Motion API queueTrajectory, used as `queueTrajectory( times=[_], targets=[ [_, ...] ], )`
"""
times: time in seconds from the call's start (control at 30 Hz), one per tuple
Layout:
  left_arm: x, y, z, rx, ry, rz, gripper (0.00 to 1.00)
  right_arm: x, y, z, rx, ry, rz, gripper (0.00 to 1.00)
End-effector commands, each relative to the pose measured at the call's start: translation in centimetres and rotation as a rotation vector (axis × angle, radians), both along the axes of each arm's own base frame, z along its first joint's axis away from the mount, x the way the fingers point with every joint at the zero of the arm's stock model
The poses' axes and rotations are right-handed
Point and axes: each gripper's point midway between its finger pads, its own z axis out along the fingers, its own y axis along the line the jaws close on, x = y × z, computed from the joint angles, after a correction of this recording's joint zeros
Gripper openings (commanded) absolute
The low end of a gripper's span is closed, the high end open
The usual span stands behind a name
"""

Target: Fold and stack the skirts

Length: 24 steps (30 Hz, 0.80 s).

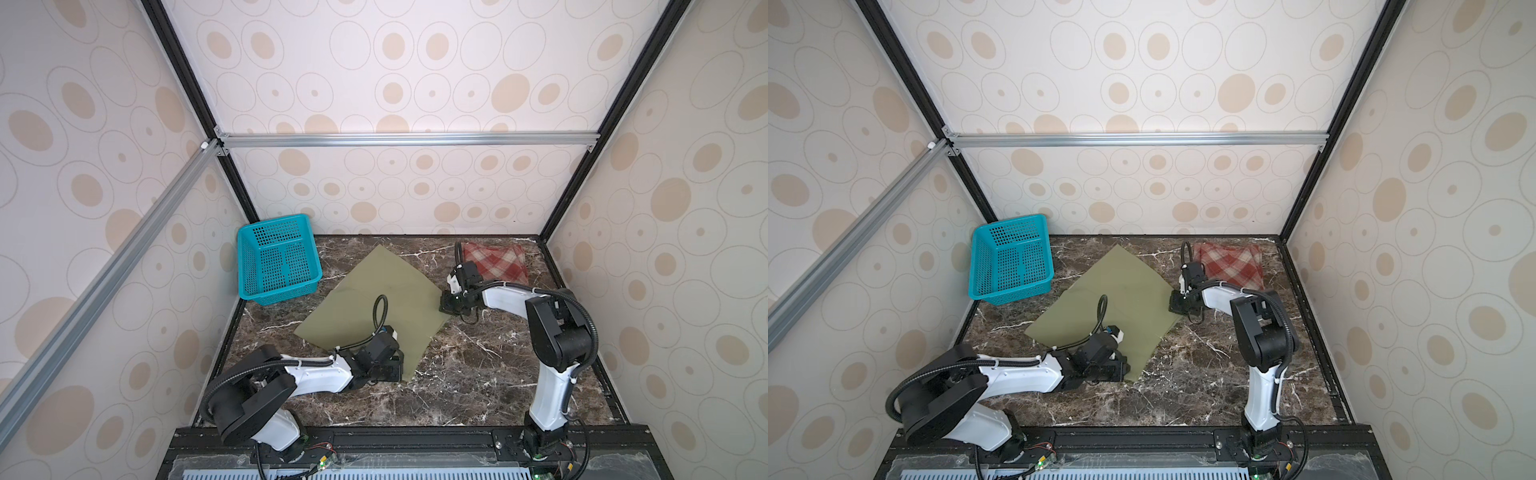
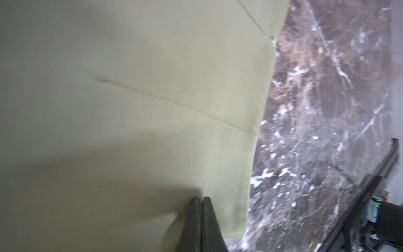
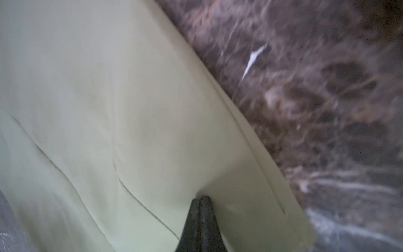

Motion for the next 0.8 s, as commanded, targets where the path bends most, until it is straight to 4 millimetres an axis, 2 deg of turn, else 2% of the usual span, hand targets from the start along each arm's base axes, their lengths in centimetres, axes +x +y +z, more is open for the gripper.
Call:
queueTrajectory(
  times=[0.0, 0.1, 0.17, 0.23, 0.3, 0.37, 0.43, 0.5, 0.63, 0.7, 0.77],
  targets=[
    [-1.3, -2.5, -1.3, 0.008, 0.056, -0.072, 0.00, 0.8, -0.8, 0.7, -0.020, -0.027, 0.011, 0.00],
    [-0.6, -4.2, -0.6, -0.008, 0.039, -0.095, 0.00, 0.3, -0.8, 3.5, -0.001, -0.082, 0.018, 0.00],
    [0.0, -3.6, 0.2, 0.007, 0.010, -0.060, 0.00, -0.7, -1.0, 5.2, 0.009, -0.099, 0.025, 0.00],
    [0.7, -1.9, 0.9, 0.035, -0.013, -0.013, 0.00, -2.2, -1.0, 6.6, 0.018, -0.117, 0.046, 0.01],
    [1.2, 0.9, 1.5, 0.070, -0.018, 0.056, 0.01, -4.0, -0.6, 7.5, 0.026, -0.128, 0.083, 0.07],
    [1.7, 4.1, 2.1, 0.106, -0.021, 0.131, 0.09, -5.8, -0.3, 7.8, 0.003, -0.120, 0.119, 0.12],
    [2.0, 8.0, 3.0, 0.153, -0.032, 0.229, 0.34, -7.5, -0.1, 7.7, -0.027, -0.107, 0.152, 0.14],
    [2.0, 12.5, 3.7, 0.187, -0.026, 0.360, 0.50, -8.8, 0.3, 7.4, -0.025, -0.088, 0.165, 0.16],
    [1.0, 20.1, 4.3, 0.196, -0.006, 0.610, 0.53, -9.3, 1.4, 7.3, 0.033, -0.062, 0.169, 0.17],
    [0.9, 22.1, 4.8, 0.160, -0.020, 0.697, 0.53, -8.7, 2.1, 7.4, 0.053, -0.059, 0.180, 0.17],
    [1.1, 22.8, 5.0, 0.105, -0.034, 0.748, 0.57, -7.9, 2.8, 7.5, 0.069, -0.051, 0.197, 0.16]
  ],
)
